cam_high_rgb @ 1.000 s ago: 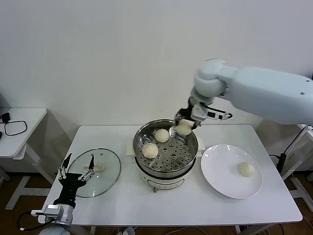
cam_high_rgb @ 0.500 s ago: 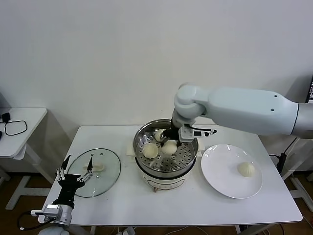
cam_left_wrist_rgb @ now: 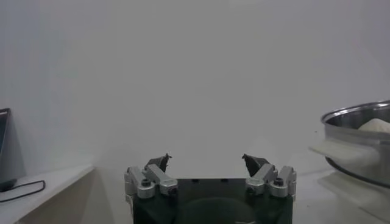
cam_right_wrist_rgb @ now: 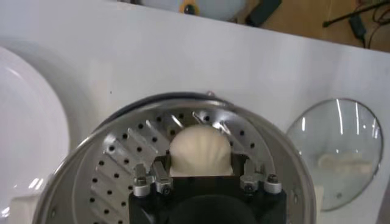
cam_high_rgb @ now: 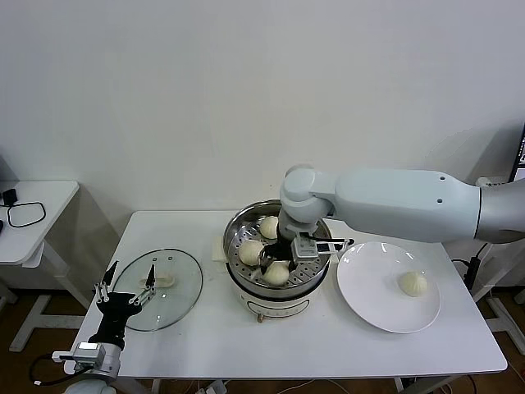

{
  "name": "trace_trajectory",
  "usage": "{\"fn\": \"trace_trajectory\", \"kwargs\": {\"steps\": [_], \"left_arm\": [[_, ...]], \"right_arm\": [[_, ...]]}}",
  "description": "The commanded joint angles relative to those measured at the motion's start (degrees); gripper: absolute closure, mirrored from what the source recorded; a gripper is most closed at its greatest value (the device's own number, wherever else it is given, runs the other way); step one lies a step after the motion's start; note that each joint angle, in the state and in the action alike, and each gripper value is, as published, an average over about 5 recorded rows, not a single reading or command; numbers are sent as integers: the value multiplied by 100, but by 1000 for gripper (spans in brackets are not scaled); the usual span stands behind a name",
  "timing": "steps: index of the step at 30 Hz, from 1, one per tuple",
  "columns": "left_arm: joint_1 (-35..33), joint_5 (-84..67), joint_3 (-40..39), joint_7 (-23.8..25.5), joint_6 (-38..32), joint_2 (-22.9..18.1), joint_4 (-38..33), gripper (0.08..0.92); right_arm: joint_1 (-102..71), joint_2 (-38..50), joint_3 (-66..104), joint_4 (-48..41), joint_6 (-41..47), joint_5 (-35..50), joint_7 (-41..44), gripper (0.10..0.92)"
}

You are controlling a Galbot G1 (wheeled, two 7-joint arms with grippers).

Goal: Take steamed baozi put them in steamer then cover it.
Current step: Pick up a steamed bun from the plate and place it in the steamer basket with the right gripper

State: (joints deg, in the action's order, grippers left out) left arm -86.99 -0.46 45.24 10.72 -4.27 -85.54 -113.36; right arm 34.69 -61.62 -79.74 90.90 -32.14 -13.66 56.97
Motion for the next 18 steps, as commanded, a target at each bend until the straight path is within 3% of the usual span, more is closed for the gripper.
{"fn": "trace_trajectory", "kwargs": {"steps": [1,9,15,18], "left_arm": [[-6,3,17,4,-7,0,10,177],[-23,3,26,3,-5,-8,-19,177],[-42,16,-9,-6,-4,-16,-51,177],[-54,20,-46,-15,-1,-20,-92,177]], "right_arm": [[-167,-62,-5,-79,18,-83,209,355],[-214,-25,64,-53,176,21,292,346],[221,370,166,113,233,348,318,226],[602,757,235,219,270,664,377,206]]}}
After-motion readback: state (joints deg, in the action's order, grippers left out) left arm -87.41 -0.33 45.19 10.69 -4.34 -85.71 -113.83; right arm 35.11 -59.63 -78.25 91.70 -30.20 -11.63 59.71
